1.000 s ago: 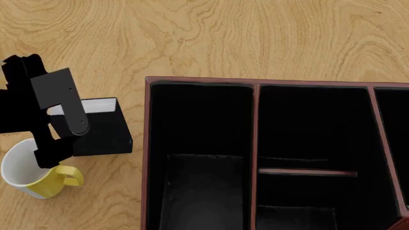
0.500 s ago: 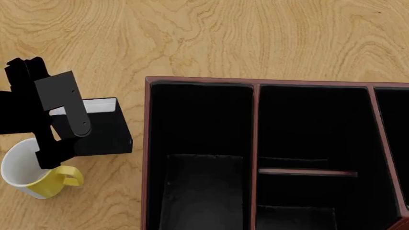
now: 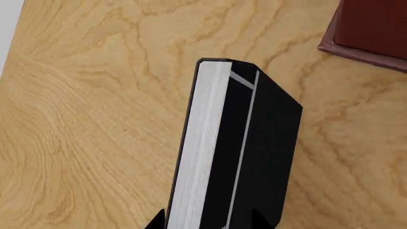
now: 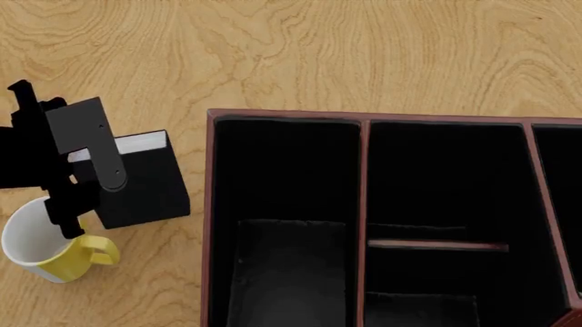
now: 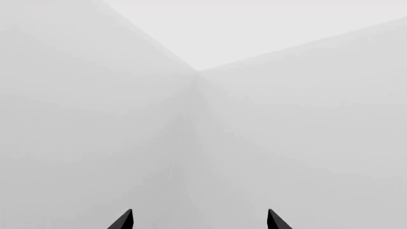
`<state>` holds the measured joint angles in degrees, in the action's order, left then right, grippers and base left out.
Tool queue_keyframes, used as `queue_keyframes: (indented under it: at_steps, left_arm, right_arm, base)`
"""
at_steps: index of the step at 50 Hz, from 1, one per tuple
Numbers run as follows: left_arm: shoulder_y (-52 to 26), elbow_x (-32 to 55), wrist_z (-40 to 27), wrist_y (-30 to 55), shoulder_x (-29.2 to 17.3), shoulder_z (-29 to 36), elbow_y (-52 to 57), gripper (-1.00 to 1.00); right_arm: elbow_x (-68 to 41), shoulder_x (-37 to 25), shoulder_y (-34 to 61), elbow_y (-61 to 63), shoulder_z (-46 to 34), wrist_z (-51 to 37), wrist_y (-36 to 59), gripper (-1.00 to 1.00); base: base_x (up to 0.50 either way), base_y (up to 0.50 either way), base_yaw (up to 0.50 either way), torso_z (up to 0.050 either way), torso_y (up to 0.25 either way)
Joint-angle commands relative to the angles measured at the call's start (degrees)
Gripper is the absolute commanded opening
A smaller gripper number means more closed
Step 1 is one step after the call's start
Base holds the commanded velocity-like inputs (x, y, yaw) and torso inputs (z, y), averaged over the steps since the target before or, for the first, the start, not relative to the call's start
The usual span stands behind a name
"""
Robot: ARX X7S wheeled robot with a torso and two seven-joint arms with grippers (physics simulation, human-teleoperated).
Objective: Pick up the book and place it in the back compartment of the caddy.
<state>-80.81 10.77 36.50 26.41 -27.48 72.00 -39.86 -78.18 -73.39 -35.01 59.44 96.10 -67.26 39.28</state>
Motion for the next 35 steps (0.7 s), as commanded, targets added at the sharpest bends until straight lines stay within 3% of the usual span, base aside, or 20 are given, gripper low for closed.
queue_keyframes:
  at_steps: [1,35]
  left_arm:
    - [0.6,-2.8,-0.6,-1.4,1.4,-3.3,-1.4,-1.0]
    - [-5.1,-0.9,0.1,0.9,-1.4,-6.9,6.7,-1.0]
  right_arm:
    - [0.0,0.3,-0.1,0.1,0.3,0.1,0.0,1.0]
    - [-0.7,1.2,-0.8,0.2,2.3,0.7,-0.5,1.0]
  base:
    - [0.01,0.0,0.0,0.0,0.0]
    - [0.0,0.0,0.0,0.0,-0.001]
